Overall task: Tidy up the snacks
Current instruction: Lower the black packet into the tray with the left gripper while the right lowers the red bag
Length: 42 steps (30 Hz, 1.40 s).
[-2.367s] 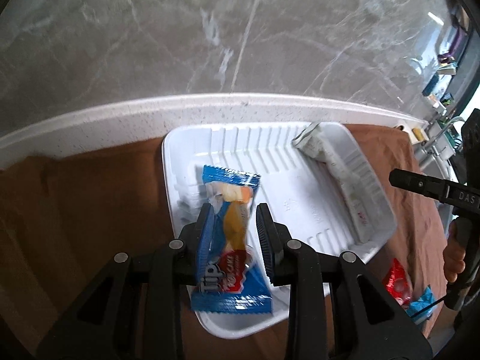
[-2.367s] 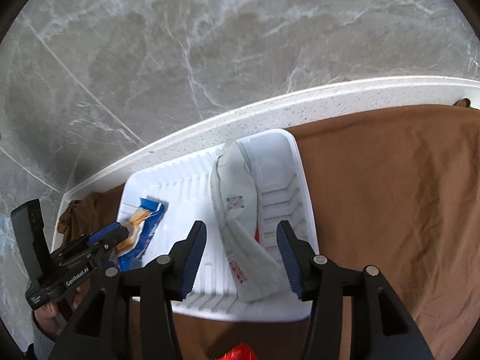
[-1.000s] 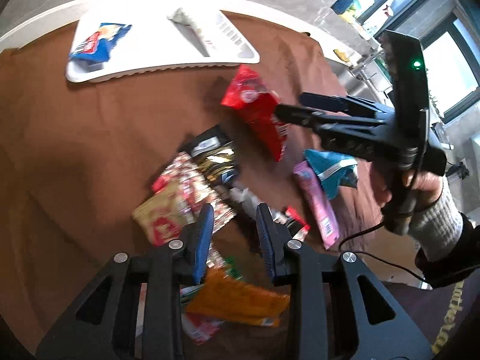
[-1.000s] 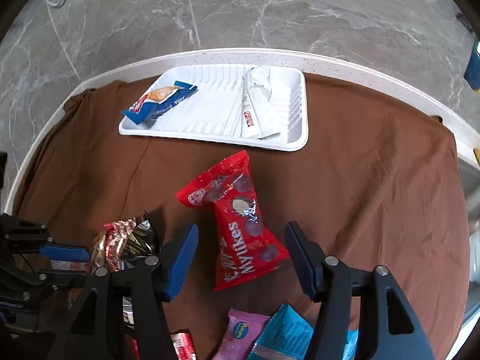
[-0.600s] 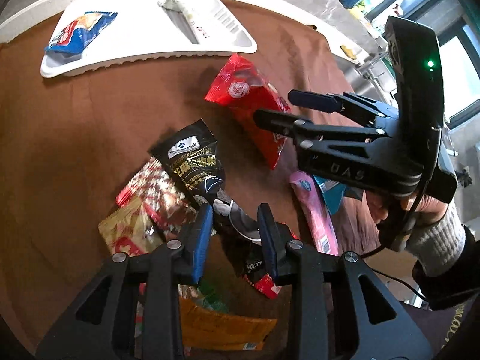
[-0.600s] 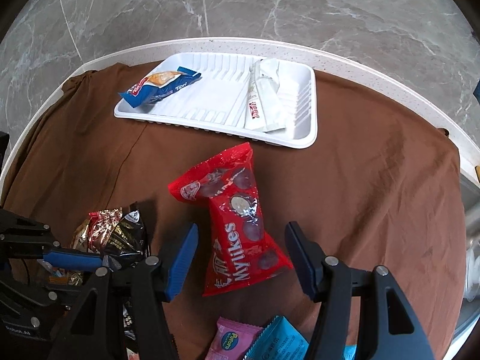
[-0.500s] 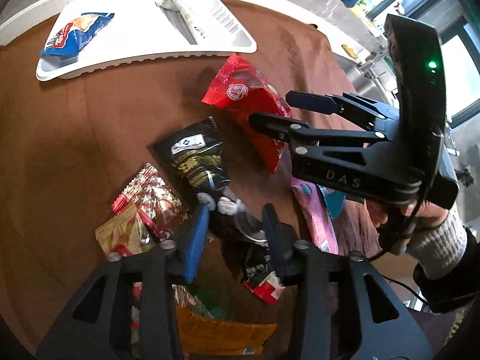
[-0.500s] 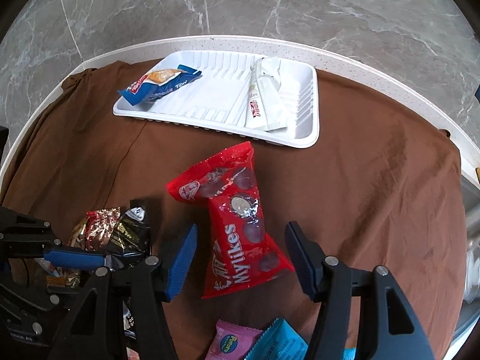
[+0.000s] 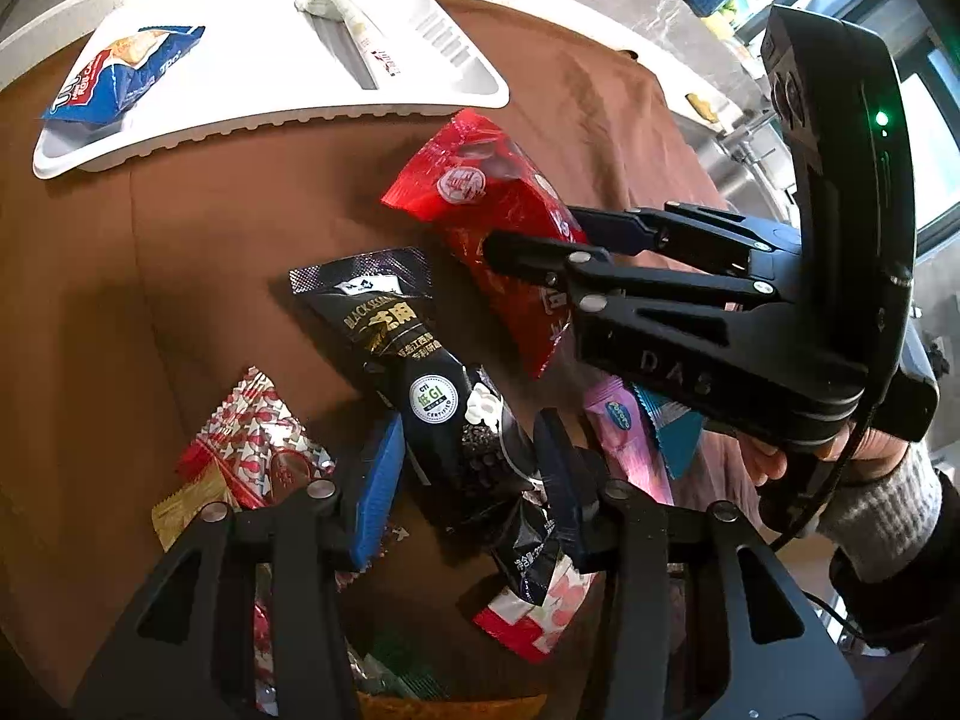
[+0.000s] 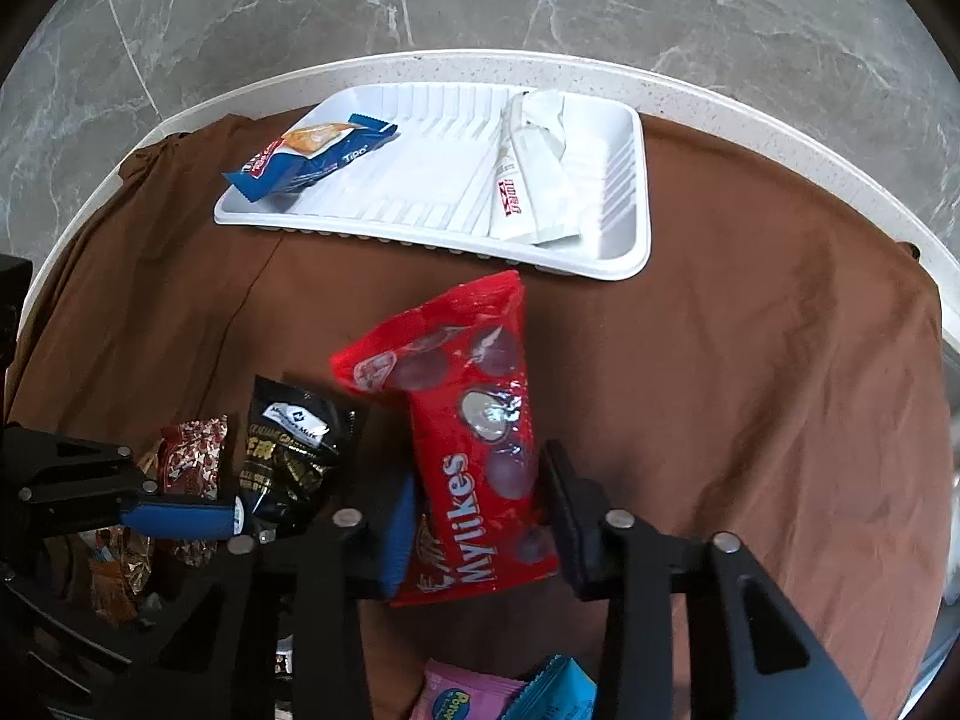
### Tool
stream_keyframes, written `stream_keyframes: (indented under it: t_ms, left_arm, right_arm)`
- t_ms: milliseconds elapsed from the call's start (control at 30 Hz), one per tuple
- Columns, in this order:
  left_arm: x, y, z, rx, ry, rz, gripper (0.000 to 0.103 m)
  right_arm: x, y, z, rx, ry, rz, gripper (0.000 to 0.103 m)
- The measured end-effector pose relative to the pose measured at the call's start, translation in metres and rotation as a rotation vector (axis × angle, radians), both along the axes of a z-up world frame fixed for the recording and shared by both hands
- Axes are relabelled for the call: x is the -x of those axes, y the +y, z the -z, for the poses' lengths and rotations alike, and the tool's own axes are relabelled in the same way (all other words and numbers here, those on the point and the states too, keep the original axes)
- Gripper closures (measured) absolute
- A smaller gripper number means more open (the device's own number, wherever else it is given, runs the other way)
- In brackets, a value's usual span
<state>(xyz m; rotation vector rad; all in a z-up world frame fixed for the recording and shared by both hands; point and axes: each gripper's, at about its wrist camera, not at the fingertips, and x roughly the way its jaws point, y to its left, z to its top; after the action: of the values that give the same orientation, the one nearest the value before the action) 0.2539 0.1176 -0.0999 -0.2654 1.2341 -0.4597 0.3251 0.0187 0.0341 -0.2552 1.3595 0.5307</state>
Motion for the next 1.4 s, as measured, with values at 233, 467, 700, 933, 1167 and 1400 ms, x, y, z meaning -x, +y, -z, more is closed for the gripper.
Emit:
stream_keyframes:
  t_ms: [233, 467, 700, 933, 1167, 1400]
  left_arm:
    - [0.004, 0.008, -0.001, 0.024, -0.010, 0.008, 0.075]
    - [0.011, 0.019, -0.017, 0.058, -0.045, 0.003, 0.075]
    - [0.008, 0.033, -0.037, 0.064, -0.089, -0.016, 0.075]
    - [-0.008, 0.053, -0.052, 0.045, -0.120, -0.044, 0.075]
    - [-0.032, 0.070, -0.065, 0.017, -0.160, -0.061, 0.075]
    - [-0.071, 0.085, -0.079, -0.016, -0.204, -0.077, 0.075]
  right_arm:
    - [-0.010, -0.017, -0.006, -0.114, 0.072, 0.103, 0.074]
    - [-0.018, -0.033, -0.021, -0.225, 0.110, 0.201, 0.074]
    - [-0.026, -0.035, -0.036, -0.302, 0.121, 0.248, 0.074]
    - [-0.036, -0.033, -0.042, -0.343, 0.127, 0.270, 0.074]
    - [-0.054, -0.031, -0.043, -0.354, 0.123, 0.291, 0.074]
    - [-0.083, -0.028, -0.041, -0.365, 0.108, 0.320, 0.074]
